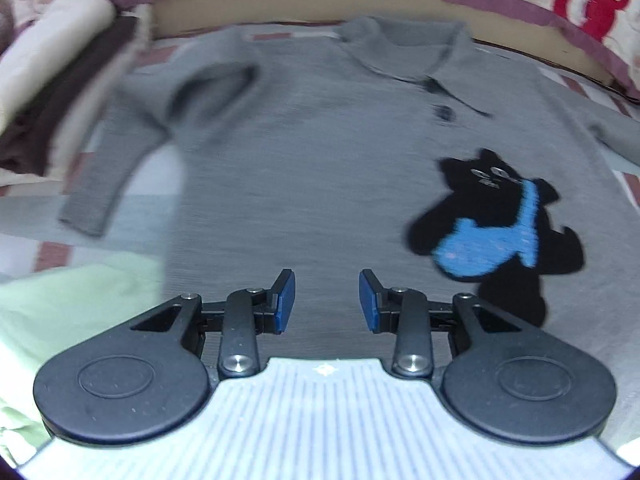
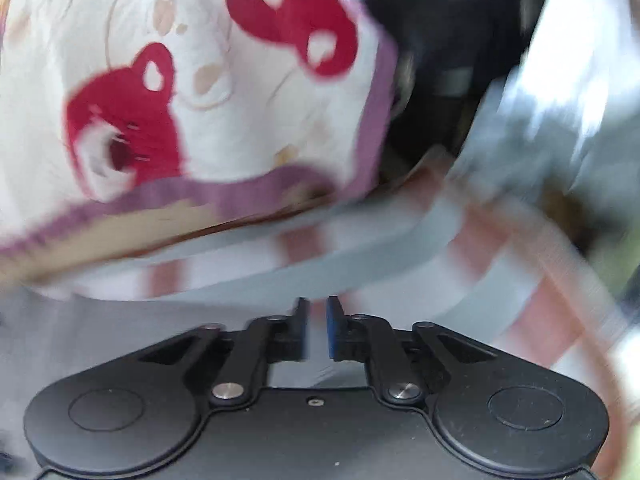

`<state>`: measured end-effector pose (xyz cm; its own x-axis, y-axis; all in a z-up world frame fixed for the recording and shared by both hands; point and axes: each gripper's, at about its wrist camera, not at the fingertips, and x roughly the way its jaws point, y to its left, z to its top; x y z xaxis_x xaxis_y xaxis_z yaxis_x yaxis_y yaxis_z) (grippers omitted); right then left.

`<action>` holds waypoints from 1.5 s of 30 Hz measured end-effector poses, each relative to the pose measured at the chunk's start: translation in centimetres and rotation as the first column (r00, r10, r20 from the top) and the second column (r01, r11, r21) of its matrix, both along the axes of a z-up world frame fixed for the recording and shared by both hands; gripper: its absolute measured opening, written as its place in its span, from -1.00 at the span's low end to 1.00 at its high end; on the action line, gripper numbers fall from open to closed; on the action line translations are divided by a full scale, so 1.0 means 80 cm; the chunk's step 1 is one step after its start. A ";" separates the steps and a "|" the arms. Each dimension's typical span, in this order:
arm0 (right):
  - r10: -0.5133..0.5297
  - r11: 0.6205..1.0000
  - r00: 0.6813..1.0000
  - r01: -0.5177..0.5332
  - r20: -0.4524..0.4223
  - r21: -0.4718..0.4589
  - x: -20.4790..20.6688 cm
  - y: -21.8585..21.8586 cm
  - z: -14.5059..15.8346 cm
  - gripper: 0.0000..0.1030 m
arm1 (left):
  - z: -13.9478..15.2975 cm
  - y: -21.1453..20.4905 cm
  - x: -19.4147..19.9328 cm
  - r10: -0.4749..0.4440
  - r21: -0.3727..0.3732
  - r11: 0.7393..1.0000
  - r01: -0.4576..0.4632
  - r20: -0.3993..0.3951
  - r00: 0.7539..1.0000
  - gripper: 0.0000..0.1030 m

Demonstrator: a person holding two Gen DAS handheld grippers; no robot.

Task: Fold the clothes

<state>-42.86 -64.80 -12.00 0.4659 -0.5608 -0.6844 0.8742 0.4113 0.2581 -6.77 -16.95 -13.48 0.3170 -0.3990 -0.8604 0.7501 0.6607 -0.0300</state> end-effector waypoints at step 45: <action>0.446 0.842 0.883 -0.469 -0.147 -0.266 0.319 0.271 -0.017 0.18 | -0.035 0.093 0.158 0.369 0.013 0.922 -0.387 0.273 0.888 -0.02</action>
<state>-17.32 -43.09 -13.33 0.6713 -0.4720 -0.5714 0.5800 0.8145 0.0085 5.84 -9.55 -16.27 0.6483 -0.1500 -0.7465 0.4178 0.8897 0.1840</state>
